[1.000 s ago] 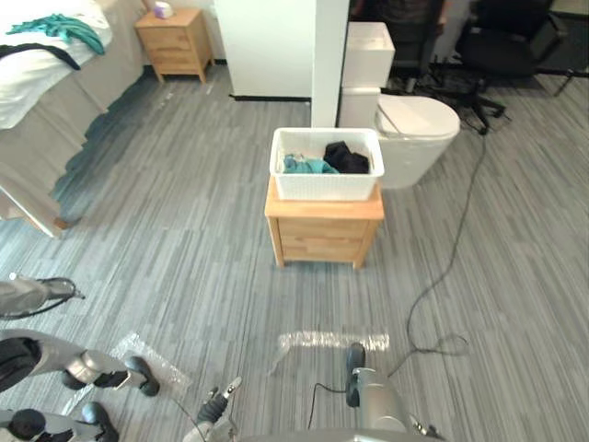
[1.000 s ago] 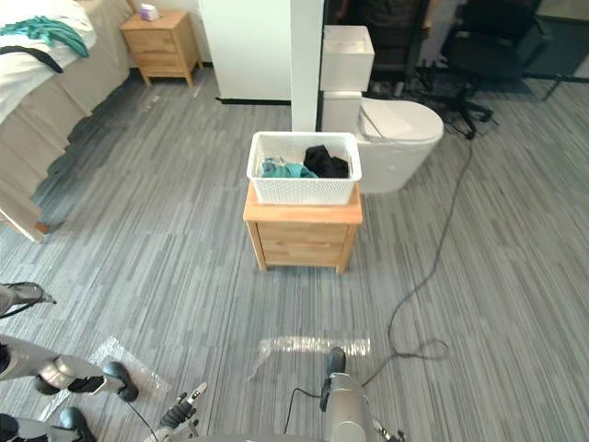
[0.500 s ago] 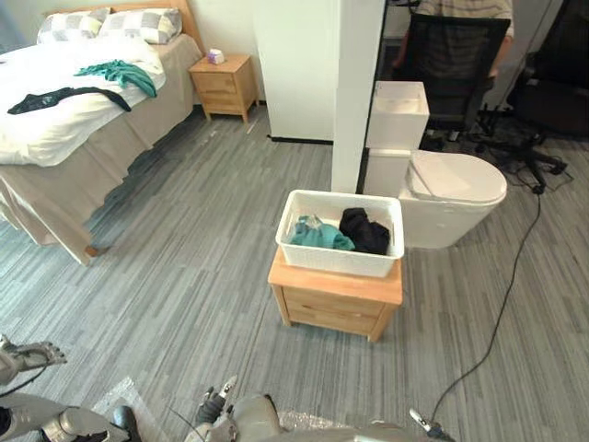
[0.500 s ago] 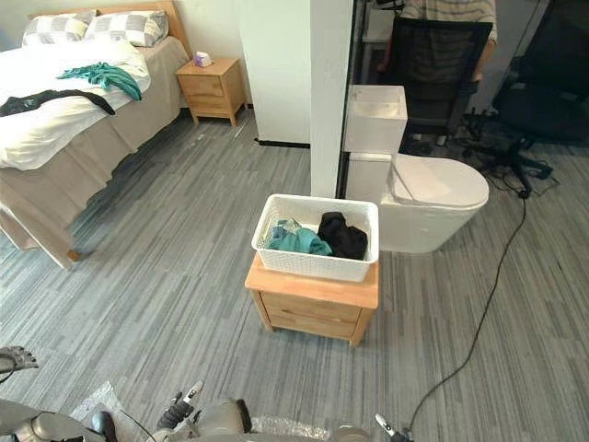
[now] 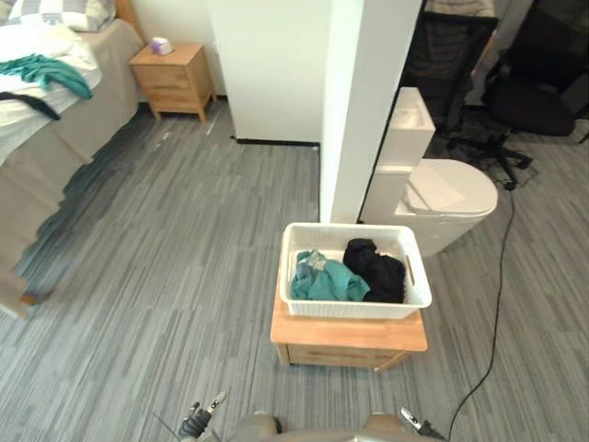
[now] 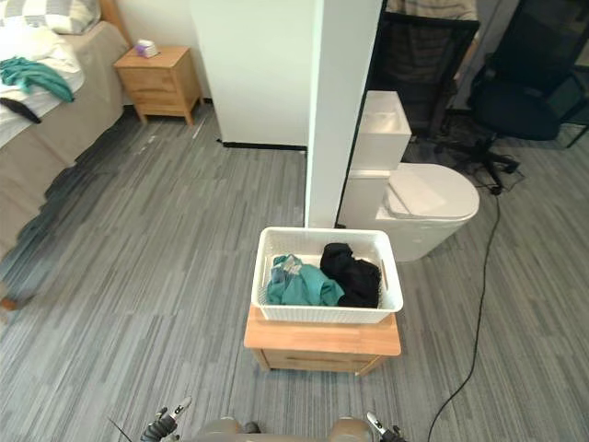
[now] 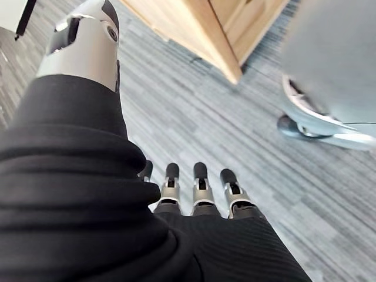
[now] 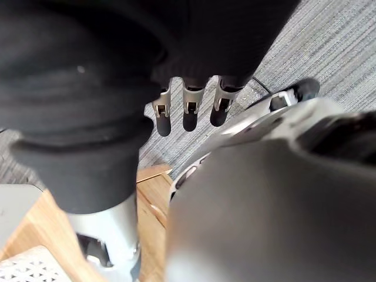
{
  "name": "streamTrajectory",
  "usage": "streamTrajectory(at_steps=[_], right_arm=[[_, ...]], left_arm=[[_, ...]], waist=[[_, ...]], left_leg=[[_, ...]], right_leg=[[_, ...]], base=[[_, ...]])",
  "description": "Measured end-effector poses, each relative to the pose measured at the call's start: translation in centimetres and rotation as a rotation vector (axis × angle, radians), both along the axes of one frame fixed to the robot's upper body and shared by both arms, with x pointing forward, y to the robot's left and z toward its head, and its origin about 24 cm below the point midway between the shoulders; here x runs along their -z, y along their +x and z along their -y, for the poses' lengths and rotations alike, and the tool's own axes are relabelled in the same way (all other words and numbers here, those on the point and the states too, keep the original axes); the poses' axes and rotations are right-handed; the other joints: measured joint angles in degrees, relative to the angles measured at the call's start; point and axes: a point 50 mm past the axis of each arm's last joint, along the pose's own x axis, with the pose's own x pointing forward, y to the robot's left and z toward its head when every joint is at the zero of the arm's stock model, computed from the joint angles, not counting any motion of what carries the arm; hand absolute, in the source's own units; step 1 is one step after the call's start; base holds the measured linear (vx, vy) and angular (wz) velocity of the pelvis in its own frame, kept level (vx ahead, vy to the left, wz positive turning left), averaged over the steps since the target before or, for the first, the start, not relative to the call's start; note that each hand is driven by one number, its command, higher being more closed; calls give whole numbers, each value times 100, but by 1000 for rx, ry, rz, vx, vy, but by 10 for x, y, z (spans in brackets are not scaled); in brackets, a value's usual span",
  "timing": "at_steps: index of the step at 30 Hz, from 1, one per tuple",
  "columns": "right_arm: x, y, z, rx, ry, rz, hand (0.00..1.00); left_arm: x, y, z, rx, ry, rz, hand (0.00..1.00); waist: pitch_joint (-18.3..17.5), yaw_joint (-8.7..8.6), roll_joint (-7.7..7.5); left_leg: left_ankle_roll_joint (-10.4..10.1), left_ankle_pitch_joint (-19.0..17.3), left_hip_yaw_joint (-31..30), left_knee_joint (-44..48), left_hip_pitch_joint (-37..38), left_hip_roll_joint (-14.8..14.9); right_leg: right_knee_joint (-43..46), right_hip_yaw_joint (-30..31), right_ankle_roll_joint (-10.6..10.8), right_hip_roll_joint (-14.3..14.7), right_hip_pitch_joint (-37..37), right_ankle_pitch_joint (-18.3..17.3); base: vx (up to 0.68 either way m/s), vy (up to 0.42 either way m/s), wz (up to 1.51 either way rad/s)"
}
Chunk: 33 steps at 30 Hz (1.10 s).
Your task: Pick up the laundry basket with both hands and put the clothes into the washing machine.
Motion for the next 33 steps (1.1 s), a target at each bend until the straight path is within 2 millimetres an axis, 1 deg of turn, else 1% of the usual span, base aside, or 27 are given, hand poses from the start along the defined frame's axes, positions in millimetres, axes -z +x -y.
streamTrajectory(at_steps=[1,2,3,4,5,6,8,9,10,11,12,14,16,17,18,19,20,21,22,23,24,26,27,29,31,32,33], right_arm=[[0,-1,1,3,-2,-3,0],[0,-3,2,18,-6,-6,0],[0,-4,3,37,-6,-7,0],[0,-10,5,76,-4,-14,0],[-1,-15,15,129,-20,-19,0],[-1,-20,19,158,-27,-25,0],[-5,-30,37,248,-66,-34,0],[-5,-33,39,266,-71,-40,0],[-6,-38,41,285,-77,-47,0],[-6,-39,42,282,-80,-50,0],[-6,-38,42,281,-81,-49,0],[-7,-34,44,274,-88,-36,0],[-7,-30,44,268,-88,-27,0],[-8,-28,43,260,-91,-18,0],[-10,-21,44,251,-101,8,0],[-15,-10,47,244,-127,64,0],[-18,-4,49,240,-147,94,0],[-33,16,59,203,-218,199,0],[-42,24,65,194,-255,244,0],[-57,36,75,186,-317,318,0],[-74,48,84,175,-389,387,0],[-118,73,100,150,-548,547,0],[-130,77,102,151,-586,585,0],[-173,85,113,151,-740,704,0],[-196,85,120,151,-840,750,0],[-203,87,123,141,-876,758,0],[-205,89,125,139,-887,761,0]], left_arm=[[0,2,-1,0,2,5,0],[-2,6,-1,-1,5,19,0],[-2,8,-3,-3,8,25,0],[-4,10,-5,-13,13,35,0],[-2,10,2,-33,-11,35,0],[-1,10,7,-43,-26,37,0],[0,13,16,-115,-52,58,0],[-1,16,16,-130,-51,73,0],[-5,22,13,-158,-40,110,0],[-11,30,9,-179,-22,156,0],[-14,34,7,-184,-14,181,0],[-26,46,-2,-195,35,260,0],[-34,51,-7,-202,64,302,0],[-39,54,-9,-205,81,325,0],[-44,55,-12,-211,103,351,0],[-52,57,-16,-224,126,384,0],[-56,55,-19,-236,142,398,0],[-69,54,-27,-285,196,449,0],[-76,54,-31,-310,220,474,0],[-88,56,-35,-343,261,519,0],[-101,58,-41,-356,308,563,0],[-139,57,-61,-389,461,671,0],[-149,57,-64,-386,499,697,0],[-185,58,-72,-368,636,793,0],[-205,63,-69,-321,698,856,0],[-212,68,-66,-278,709,886,0],[-213,71,-64,-259,703,899,0]], waist=[[-8,-3,10],[-16,-11,20],[-21,-20,12],[-98,-29,-118],[-180,-38,-26],[-232,-36,81],[-273,-22,292],[-278,-29,314],[-293,-48,304],[-319,-65,270],[-342,-67,248],[-451,-48,226],[-477,-30,204],[-481,-7,156],[-478,29,112],[-485,25,89],[-494,25,79],[-502,23,79],[-510,24,93],[-524,25,119],[-533,45,155],[-551,49,114],[-558,49,105],[-561,47,115],[-583,43,139],[-601,38,153],[-611,39,166]], left_leg=[[-2,1,22,-41,63,26],[-5,3,34,-54,122,70],[-14,8,33,-56,147,74],[-93,40,19,-79,191,-38],[-257,77,-70,-221,305,-4],[-351,137,-81,-300,345,65],[-504,240,-99,-590,638,221],[-536,278,-110,-632,681,249],[-531,330,-131,-644,777,285],[-522,374,-182,-649,776,293],[-523,396,-235,-655,738,289],[-537,414,-356,-747,552,252],[-537,414,-420,-840,461,209],[-537,414,-454,-851,394,175],[-538,413,-462,-853,334,148],[-539,411,-497,-871,332,126],[-540,408,-508,-877,339,117],[-537,399,-515,-928,359,102],[-531,387,-517,-961,359,104],[-527,330,-515,-986,338,118],[-525,260,-510,-995,322,146],[-527,231,-489,-977,336,167],[-527,228,-475,-963,336,171],[-525,218,-427,-928,334,182],[-525,218,-414,-922,334,181],[-526,218,-410,-921,333,180],[-526,218,-400,-920,325,180]], right_leg=[[-207,-163,-22,6,-40,-36],[-805,-371,-44,16,-119,-17],[-1213,-409,-56,19,-121,54],[-2165,-352,-208,21,-103,757],[-2345,-251,-130,173,-8,938],[-2449,-239,-170,260,50,978],[-2922,-287,-171,550,433,986],[-3033,-296,-176,608,548,1002],[-3283,-335,-163,699,776,1068],[-3597,-375,-158,782,925,1201],[-3753,-381,-138,835,961,1281],[-4371,-385,-136,940,990,1660],[-4685,-405,-130,974,999,1861],[-4842,-418,-122,974,1001,1963],[-4928,-415,-123,967,981,2049],[-4928,-430,-115,949,983,2058],[-4929,-428,-111,942,984,2065],[-4933,-423,-106,932,975,2084],[-4944,-424,-102,935,957,2089],[-4950,-420,-93,951,918,2103],[-4953,-413,-107,973,889,2125],[-4956,-399,-119,974,898,2166],[-4956,-388,-122,975,898,2172],[-4956,-362,-127,973,897,2195],[-4955,-348,-131,978,892,2200],[-4955,-319,-137,984,876,2205],[-4955,-297,-140,986,855,2211]], base=[[307,-70,-17],[176,-87,-5],[219,-139,1],[241,-175,2],[246,-164,-2],[239,-140,-8],[226,-122,-8],[152,-131,-1],[40,-92,6],[38,-115,8],[-6,-73,1],[-35,-13,-4],[-38,29,3],[-46,23,3],[-63,30,7],[-62,31,4],[-73,36,5],[-61,27,1],[-87,29,1],[-70,21,-2],[-88,29,-2],[-85,12,-5],[-66,-9,-8],[-55,-8,-6],[-37,1,-5],[-25,5,-10],[-35,2,-16]])
